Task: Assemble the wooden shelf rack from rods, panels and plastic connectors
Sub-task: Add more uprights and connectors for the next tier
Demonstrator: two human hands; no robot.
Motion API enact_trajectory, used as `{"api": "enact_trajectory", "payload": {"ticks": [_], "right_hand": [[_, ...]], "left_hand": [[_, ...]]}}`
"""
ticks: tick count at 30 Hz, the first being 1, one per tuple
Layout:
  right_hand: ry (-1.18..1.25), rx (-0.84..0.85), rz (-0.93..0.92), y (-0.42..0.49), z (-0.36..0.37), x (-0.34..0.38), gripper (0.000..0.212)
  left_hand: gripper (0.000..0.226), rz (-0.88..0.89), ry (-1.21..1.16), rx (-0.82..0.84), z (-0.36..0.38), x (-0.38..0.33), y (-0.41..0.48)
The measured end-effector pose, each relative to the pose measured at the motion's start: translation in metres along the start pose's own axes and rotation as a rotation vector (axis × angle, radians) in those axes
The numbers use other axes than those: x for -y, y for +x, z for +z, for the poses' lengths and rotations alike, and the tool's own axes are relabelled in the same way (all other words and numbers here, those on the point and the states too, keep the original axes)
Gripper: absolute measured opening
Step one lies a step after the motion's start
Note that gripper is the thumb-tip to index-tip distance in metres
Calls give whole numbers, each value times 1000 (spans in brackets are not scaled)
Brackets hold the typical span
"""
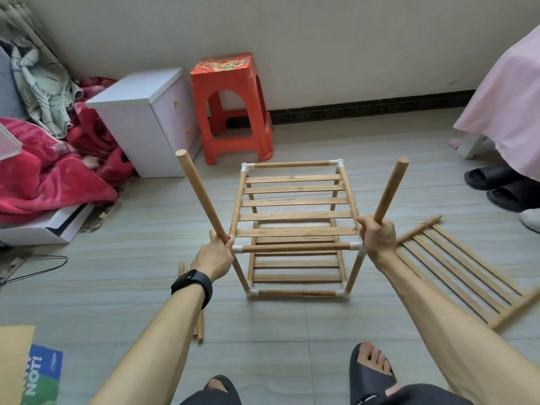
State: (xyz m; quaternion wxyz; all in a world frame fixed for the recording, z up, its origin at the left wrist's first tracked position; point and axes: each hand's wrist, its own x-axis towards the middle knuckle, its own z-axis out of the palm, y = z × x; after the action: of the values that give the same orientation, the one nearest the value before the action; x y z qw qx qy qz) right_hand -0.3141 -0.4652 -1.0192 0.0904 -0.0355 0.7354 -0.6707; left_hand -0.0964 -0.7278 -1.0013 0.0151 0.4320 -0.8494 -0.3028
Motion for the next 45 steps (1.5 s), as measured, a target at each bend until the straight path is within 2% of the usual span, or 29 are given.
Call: {"api": "enact_trajectory", "payload": {"ticks": [5,9,12,14,17,18,21,23,25,28,30,32,35,41,45], "right_hand": [[-86,-51,-10,-6,-1,-2,37],[-203,-43,3,-8,-3,-3,56],[-315,-24,65,0,-4,5,46],[-449,-106,80,-5,-8,2,47],[-524,-254,38,-44,-10,-13,51],[-548,-217,-30,-58,-6,-18,45],[-648,81,-253,-88,24,-20,27],[-753,278,-381,-96,56,-7,26],[-903,435,-492,-99,91,3,35],[-1131,610,-570,-98,136,8,60],[-1228,706,-576,-97,158,2,62],[-1271,739,-660,-93,169,-10,55],[-1231,682,-840,-82,170,-27,50],[-1213,702,-935,-66,179,-33,50],[-1204,700,-941,-65,176,-35,52]], "left_hand": [[31,6,10,-1,2,2,-1],[32,6,7,39,-2,1,0],[31,55,-24,97,-12,-3,3],[30,95,-212,84,-23,-8,2],[31,149,-653,-31,-52,-26,-4],[34,155,-751,-49,-61,-32,-5],[30,123,-885,-59,-70,-51,-9],[42,99,-905,-93,-64,-60,-12],[53,95,-907,-135,-56,-66,-14],[50,122,-916,-188,-50,-70,-15],[47,144,-922,-207,-49,-70,-15],[45,170,-923,-206,-48,-68,-15],[46,216,-943,-174,-48,-61,-12],[47,275,-989,-141,-53,-63,-2],[48,342,-1024,-55,-50,-59,0]]}}
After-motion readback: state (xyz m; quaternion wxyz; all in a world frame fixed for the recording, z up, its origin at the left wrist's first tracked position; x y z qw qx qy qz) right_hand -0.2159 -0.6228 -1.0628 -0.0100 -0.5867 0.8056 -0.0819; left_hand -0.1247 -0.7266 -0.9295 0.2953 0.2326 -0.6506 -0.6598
